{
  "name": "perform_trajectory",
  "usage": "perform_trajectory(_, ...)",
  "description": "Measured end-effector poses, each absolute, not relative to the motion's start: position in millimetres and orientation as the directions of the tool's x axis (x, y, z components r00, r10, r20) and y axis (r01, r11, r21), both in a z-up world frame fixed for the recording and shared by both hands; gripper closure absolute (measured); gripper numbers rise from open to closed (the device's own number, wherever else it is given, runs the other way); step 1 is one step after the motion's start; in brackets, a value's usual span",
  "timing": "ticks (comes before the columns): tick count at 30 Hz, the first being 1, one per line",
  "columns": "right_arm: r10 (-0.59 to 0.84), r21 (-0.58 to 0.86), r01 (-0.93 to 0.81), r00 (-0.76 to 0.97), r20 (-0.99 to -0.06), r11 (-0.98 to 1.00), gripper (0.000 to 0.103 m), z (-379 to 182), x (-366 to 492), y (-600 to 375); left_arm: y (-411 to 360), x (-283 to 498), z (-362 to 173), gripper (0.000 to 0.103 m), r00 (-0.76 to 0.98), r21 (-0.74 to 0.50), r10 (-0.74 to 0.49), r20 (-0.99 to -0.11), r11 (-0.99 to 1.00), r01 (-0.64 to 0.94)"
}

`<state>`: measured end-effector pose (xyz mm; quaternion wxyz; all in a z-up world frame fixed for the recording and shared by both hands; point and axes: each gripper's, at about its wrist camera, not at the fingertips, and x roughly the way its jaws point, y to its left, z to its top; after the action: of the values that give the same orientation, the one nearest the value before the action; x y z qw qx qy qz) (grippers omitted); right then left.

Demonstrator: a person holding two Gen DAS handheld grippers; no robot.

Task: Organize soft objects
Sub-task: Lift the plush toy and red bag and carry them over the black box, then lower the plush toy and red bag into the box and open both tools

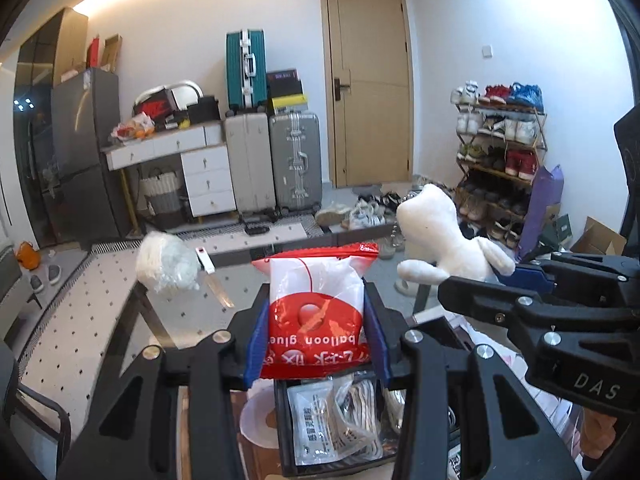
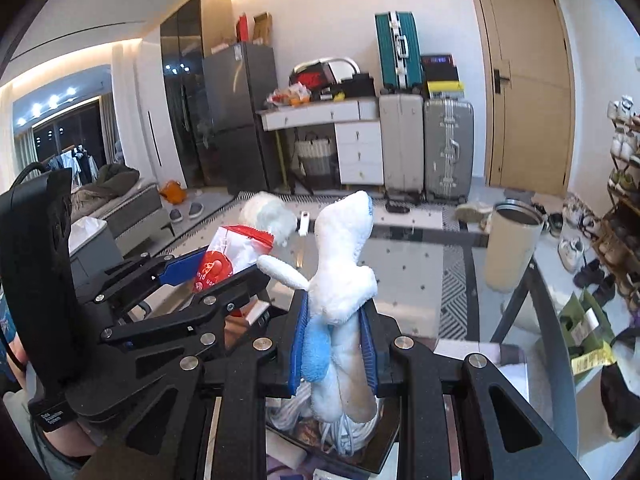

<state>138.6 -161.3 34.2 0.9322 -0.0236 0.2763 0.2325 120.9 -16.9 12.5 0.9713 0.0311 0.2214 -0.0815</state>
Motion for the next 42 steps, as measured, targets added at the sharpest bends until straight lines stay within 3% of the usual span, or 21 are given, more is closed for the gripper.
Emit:
perform_trajectory(11, 0.39, 0.115, -0.414, 0.676, -0.626, 0.903, 0.08, 12, 156, -163, -20, 130, 1, 0.061, 0.846, 0.015, -0.153, -0.511, 0.982, 0.186)
perform_trajectory(24, 0.333, 0.103, -0.397, 0.571, -0.75, 0.912, 0.08, -27, 172, -159, -27, 145, -32, 0.061, 0.714, 0.004, -0.169, -0.68, 0.972, 0.234)
perform_trajectory(42, 0.32, 0.118, -0.404, 0.481, -0.816, 0.907, 0.079, -50, 180, -156, -40, 143, -68, 0.061, 0.569, 0.028, -0.127, -0.812, 0.966, 0.256)
